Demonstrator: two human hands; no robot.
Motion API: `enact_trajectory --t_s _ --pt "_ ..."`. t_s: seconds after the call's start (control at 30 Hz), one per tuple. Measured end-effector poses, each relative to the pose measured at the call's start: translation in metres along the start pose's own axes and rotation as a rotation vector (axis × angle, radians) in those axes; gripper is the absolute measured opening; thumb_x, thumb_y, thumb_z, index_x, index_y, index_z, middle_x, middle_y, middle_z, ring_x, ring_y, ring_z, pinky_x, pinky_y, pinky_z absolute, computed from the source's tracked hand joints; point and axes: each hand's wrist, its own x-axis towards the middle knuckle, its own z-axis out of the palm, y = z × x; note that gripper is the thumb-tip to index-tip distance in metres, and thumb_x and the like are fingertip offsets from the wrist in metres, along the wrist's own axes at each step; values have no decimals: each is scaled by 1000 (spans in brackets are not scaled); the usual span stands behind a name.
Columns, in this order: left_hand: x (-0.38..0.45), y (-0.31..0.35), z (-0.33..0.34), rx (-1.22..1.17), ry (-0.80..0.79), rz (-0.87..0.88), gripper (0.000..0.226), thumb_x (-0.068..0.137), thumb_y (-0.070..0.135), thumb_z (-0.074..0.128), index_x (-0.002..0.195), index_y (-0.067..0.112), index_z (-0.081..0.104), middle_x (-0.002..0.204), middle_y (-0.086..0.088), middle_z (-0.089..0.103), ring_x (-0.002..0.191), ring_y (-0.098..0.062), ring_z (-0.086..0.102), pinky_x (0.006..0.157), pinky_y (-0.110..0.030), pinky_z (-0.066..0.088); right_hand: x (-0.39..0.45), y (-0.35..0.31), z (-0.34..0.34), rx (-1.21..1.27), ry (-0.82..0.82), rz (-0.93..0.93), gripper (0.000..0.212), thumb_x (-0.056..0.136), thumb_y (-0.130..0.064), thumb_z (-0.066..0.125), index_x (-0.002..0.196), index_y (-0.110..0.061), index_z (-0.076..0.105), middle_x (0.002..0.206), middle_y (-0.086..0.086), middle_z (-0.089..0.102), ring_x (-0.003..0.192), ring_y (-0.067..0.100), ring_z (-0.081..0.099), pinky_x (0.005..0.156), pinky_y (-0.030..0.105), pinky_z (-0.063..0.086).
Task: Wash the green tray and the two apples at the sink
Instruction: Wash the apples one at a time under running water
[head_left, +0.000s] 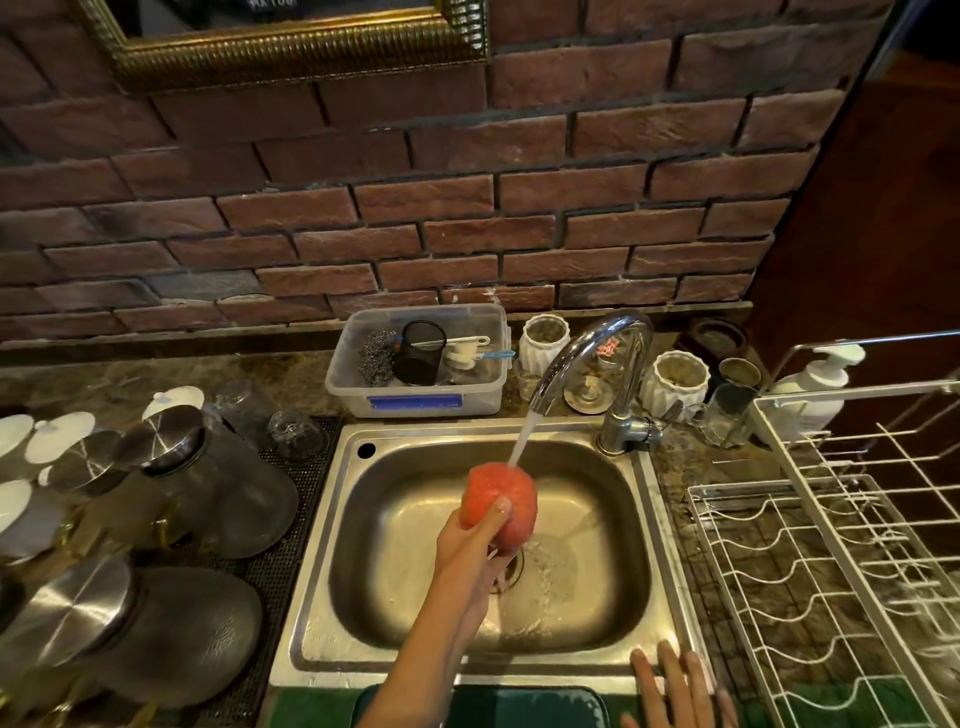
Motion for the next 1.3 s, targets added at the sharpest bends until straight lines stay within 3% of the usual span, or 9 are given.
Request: enact_trajectory --t_s 0.13,0.23,0.3,0.4,0.57,0.7,0.93,1.07,1.3 --pt "-19 -2 -4 0 35 -12 62 65 27 83 120 17 55 127 -14 60 118 -31 58 89 -42 56 -10 -2 -7 81 -167 3 64 88 -63 11 128 -27 46 165 1 19 152 14 -11 118 51 4" --pt "-34 -8 -8 4 70 11 72 67 25 82 130 11 52 128 -15 60 118 -32 59 82 -39 59 -8 -5 -23 122 -242 24 73 89 -64 2 129 -26 48 149 11 50 151 13 -16 118 42 -8" --pt "-46 -14 -13 15 72 23 76 66 26 84 133 11 51 130 -15 59 118 -32 60 76 -37 61 -10 -6 -28 98 -234 36 84 91 -63 0 127 -21 64 132 16 64 153 24 5 119 53 9" --pt "-64 -26 -21 78 81 36 83 56 34 89 129 13 55 126 -13 64 115 -30 63 75 -35 61 -12 -8 -34 71 -301 63 91 92 -61 -6 129 -21 66 139 14 58 135 38 48 102 63 38" --pt "-96 -58 -32 266 119 20 90 51 44 95 128 18 56 119 -8 68 107 -25 68 89 -41 59 -23 0 -25 -43 -434 17 75 88 -59 -4 157 -34 8 166 2 1 153 27 -7 120 53 2" --pt "-121 -85 -35 596 189 180 84 54 36 94 126 33 50 115 10 61 99 -6 62 65 -11 52 -25 4 -23 -40 -415 -2 71 93 -60 3 156 -30 12 165 7 5 152 28 -6 119 55 5" --pt "-149 -125 -56 993 231 273 85 42 58 86 110 61 36 105 28 54 96 15 56 73 1 40 -26 6 -18 -28 -386 -19 67 96 -56 15 154 -25 28 163 10 21 152 30 8 118 57 16" --pt "-155 -146 -73 1128 253 279 99 46 57 84 130 43 35 122 21 50 118 -6 51 100 -21 38 -27 7 -20 -23 -374 -24 66 96 -55 18 154 -25 27 163 10 22 152 30 10 119 57 15" --pt "-163 -157 -85 1247 163 196 115 52 57 80 148 28 25 142 7 40 134 -15 41 110 -31 35 -26 7 -22 -1 -383 -25 62 98 -52 30 153 -25 29 162 10 25 152 30 12 118 57 16"
